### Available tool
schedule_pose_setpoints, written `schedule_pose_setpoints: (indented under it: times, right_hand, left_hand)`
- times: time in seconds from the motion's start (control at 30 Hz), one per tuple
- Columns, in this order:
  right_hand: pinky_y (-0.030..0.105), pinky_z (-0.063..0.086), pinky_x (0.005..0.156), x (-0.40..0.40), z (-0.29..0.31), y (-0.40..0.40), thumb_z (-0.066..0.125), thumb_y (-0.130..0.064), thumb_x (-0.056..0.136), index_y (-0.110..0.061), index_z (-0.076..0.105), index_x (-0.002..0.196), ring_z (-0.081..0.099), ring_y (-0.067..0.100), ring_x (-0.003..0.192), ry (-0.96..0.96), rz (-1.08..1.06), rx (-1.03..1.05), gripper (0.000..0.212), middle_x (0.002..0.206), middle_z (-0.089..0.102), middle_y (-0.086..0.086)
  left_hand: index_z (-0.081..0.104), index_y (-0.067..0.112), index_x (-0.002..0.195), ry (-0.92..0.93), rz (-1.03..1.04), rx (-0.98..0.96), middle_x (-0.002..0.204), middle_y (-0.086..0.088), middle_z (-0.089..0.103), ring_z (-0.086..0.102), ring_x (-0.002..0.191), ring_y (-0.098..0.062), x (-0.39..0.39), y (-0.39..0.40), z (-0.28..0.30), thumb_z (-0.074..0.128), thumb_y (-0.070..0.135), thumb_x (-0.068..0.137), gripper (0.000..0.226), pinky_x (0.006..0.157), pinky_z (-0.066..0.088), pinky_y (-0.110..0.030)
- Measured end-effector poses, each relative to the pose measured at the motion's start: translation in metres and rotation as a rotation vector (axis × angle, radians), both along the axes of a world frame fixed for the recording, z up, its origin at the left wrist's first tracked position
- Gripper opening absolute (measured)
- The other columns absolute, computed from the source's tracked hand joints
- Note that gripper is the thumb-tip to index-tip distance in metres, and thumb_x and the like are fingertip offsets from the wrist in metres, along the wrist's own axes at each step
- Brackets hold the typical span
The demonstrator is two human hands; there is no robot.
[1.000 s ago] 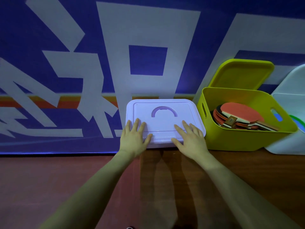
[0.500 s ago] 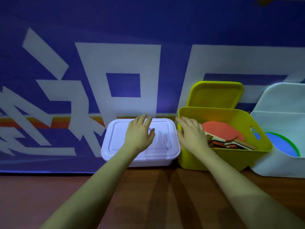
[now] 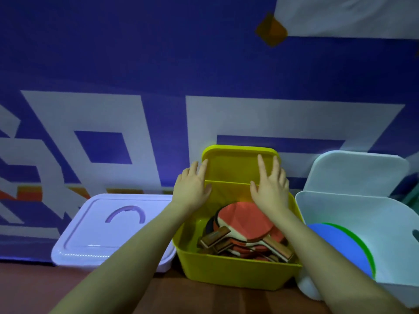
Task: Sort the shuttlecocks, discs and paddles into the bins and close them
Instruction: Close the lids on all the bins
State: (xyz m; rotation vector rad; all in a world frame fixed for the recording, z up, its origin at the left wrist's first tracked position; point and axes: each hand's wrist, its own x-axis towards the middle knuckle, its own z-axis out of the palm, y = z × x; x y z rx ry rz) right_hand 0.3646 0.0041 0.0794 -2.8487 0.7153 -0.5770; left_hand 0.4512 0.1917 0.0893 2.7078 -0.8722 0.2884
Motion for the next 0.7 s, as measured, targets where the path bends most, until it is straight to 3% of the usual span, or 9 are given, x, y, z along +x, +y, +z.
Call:
schedule_pose_setpoints:
  times: [0.1, 0.3, 0.5, 0.7]
  right_hand:
    - [0.052, 0.033, 0.103, 0.005, -0.007, -0.022, 0.056, -0.04, 0.087, -0.021, -0.003, 0.15, 0.028, 0.046, 0.133, -0.037, -0.047, 0.048, 0.087, 0.154, 0.003, 0.025]
    - [0.048, 0.038, 0.103, 0.018, -0.02, -0.038, 0.052, -0.042, 0.09, -0.022, -0.016, 0.147, 0.034, 0.039, 0.134, -0.103, 0.03, 0.175, 0.091, 0.156, -0.001, 0.018]
    - [0.045, 0.041, 0.099, 0.022, -0.017, -0.026, 0.054, -0.039, 0.09, -0.022, -0.012, 0.148, 0.044, 0.037, 0.125, -0.178, 0.037, 0.239, 0.089, 0.154, 0.005, 0.016]
    - [0.043, 0.046, 0.095, 0.012, 0.014, -0.018, 0.053, -0.035, 0.091, -0.025, -0.011, 0.148, 0.045, 0.037, 0.124, -0.306, 0.071, 0.195, 0.086, 0.154, 0.005, 0.016]
  left_hand:
    - [-0.003, 0.02, 0.15, -0.004, 0.009, 0.022, 0.154, -0.015, 0.014, 0.04, 0.124, -0.036, 0.016, -0.023, -0.006, 0.049, 0.045, 0.091, 0.083, 0.098, 0.037, -0.041]
    - [-0.01, 0.023, 0.148, 0.064, -0.003, -0.126, 0.153, -0.017, 0.004, 0.049, 0.116, -0.04, 0.033, -0.045, -0.023, 0.057, 0.048, 0.085, 0.095, 0.096, 0.041, -0.046]
    - [-0.017, 0.036, 0.142, 0.108, -0.05, -0.286, 0.153, -0.014, -0.001, 0.047, 0.119, -0.041, 0.031, -0.043, -0.025, 0.059, 0.052, 0.082, 0.098, 0.103, 0.037, -0.048]
    - [-0.008, 0.032, 0.146, 0.026, -0.12, -0.382, 0.153, -0.017, 0.001, 0.038, 0.128, -0.044, 0.024, -0.03, 0.006, 0.059, 0.049, 0.084, 0.093, 0.103, 0.037, -0.047]
